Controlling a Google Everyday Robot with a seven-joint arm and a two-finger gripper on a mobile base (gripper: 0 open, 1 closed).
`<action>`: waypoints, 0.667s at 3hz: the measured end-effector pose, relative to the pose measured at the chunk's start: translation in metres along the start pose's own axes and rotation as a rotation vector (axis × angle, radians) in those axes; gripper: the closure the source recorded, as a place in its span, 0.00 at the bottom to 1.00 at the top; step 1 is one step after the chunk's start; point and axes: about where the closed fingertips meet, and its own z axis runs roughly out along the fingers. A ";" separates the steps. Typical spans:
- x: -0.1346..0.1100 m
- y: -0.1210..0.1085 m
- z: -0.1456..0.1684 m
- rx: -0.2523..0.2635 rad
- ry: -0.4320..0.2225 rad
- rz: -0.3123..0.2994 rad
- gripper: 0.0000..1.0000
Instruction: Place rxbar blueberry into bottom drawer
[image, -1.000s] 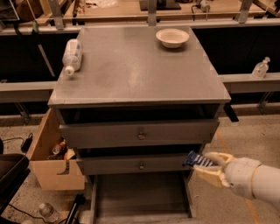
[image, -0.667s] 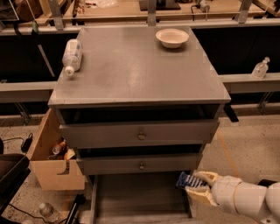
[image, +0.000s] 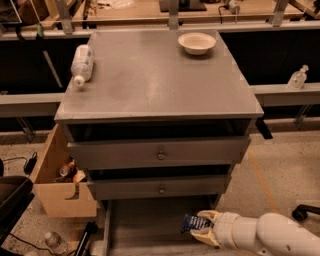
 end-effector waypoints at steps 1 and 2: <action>0.002 0.005 0.054 -0.072 0.025 -0.038 1.00; 0.002 0.005 0.054 -0.073 0.025 -0.038 1.00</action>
Offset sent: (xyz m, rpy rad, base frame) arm 0.0128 0.0204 -0.0320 -0.0134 0.0269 0.0463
